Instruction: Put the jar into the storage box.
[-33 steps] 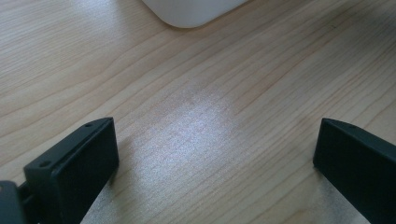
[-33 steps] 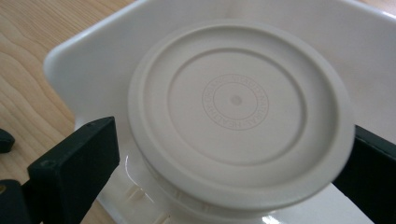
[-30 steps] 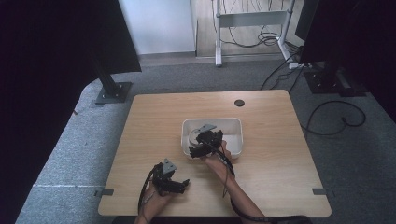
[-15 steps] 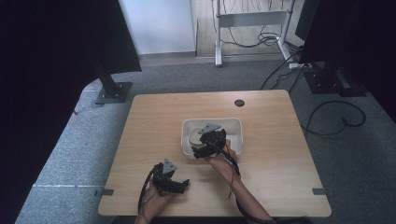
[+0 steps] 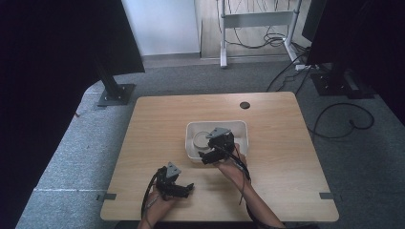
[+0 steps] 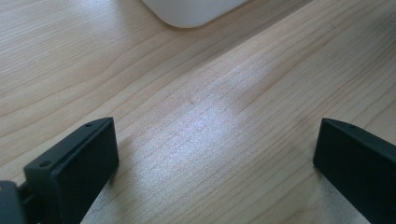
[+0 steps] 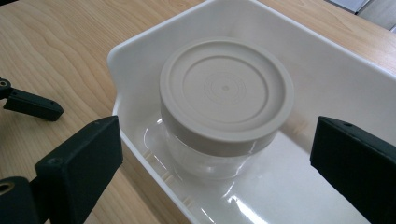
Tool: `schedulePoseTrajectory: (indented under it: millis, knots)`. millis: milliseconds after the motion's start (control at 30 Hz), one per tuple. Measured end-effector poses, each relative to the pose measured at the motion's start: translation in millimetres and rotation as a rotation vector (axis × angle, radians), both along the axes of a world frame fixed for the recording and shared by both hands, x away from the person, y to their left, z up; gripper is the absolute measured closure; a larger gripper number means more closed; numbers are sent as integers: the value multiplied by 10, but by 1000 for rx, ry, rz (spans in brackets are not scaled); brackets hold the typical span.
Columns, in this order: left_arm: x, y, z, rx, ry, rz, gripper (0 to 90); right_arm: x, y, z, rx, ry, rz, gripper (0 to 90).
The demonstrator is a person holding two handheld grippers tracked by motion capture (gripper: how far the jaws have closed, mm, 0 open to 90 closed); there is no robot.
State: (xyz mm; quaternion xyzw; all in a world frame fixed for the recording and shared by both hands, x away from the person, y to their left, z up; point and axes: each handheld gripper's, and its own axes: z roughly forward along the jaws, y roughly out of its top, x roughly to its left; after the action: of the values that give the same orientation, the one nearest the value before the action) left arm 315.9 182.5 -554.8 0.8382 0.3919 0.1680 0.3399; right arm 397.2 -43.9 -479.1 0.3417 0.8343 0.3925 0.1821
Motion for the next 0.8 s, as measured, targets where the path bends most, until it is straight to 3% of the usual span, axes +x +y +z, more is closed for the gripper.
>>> schedulePoseTrajectory:
  millis: [800]
  knots:
    - [0,0,0,-1,0,0,0,-155,-222,64,-12,-12,38,21]
